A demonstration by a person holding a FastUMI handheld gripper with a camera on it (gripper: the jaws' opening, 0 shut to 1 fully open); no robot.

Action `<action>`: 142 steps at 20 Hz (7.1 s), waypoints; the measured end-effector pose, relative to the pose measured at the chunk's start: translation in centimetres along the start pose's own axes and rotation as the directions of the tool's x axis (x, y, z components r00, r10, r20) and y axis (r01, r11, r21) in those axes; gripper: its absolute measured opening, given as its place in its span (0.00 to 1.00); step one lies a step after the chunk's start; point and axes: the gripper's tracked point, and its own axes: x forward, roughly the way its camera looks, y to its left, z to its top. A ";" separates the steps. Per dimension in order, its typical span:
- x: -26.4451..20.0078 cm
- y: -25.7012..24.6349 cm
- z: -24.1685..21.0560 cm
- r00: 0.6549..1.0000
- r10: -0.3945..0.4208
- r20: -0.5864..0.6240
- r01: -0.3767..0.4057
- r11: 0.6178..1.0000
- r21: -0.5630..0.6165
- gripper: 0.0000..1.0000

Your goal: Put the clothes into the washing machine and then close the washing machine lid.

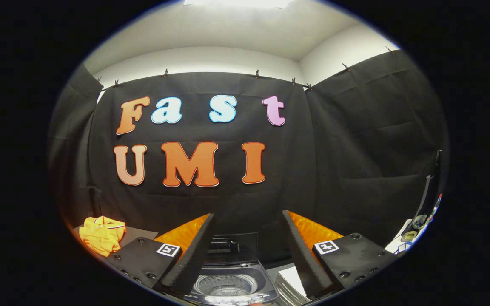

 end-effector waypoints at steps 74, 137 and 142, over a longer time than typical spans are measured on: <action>-0.4 57.7 -25.5 0.681 0.539 -0.495 -0.563 0.818 0.117 0.21; 21.1 11.0 -51.1 0.599 0.308 -0.739 -0.299 0.942 0.151 0.08; 21.2 11.0 -50.9 0.600 0.307 -0.739 -0.311 0.940 0.138 0.57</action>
